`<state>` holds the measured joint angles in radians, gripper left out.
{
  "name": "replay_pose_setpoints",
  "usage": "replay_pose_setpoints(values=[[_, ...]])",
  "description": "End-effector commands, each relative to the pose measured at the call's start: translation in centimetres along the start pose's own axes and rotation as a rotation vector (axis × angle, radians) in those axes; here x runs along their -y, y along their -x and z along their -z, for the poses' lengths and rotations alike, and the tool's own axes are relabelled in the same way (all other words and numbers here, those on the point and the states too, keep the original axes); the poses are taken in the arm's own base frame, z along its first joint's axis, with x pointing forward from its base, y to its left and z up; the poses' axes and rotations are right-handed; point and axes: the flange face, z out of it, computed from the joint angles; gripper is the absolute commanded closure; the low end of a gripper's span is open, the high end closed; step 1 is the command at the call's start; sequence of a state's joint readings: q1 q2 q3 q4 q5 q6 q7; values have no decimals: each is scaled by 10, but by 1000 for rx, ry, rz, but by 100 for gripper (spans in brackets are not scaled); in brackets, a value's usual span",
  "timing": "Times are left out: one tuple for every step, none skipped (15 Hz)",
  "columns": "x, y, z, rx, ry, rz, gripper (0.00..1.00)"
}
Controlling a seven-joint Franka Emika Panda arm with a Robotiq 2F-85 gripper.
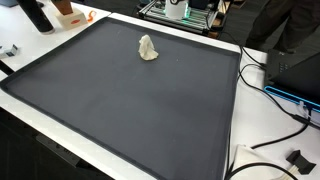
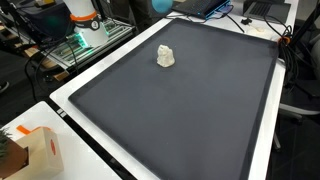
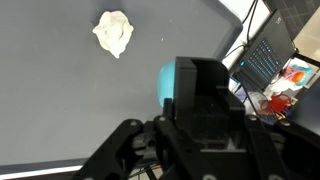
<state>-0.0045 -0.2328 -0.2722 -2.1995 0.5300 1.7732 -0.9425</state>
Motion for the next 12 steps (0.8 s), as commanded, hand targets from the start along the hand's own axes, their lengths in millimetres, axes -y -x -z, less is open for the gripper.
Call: replay_pose_setpoints(values=[[-26, 11, -8, -62, -93, 24, 75], [-32, 13, -11, -69, -115, 27, 75], [-40, 16, -16, -75, -133, 18, 75], [-46, 19, -20, -80, -151, 11, 75], [-52, 22, -24, -81, -169, 2, 75], [-59, 25, -29, -84, -189, -9, 75], [-64, 28, -33, -85, -208, -20, 75], [-71, 32, -39, -87, -229, -30, 75], [-76, 35, -43, -88, -254, -38, 75], [-82, 39, -50, -90, -289, -24, 75], [-86, 42, -54, -99, -313, -30, 75], [-91, 45, -58, -108, -337, -50, 75]])
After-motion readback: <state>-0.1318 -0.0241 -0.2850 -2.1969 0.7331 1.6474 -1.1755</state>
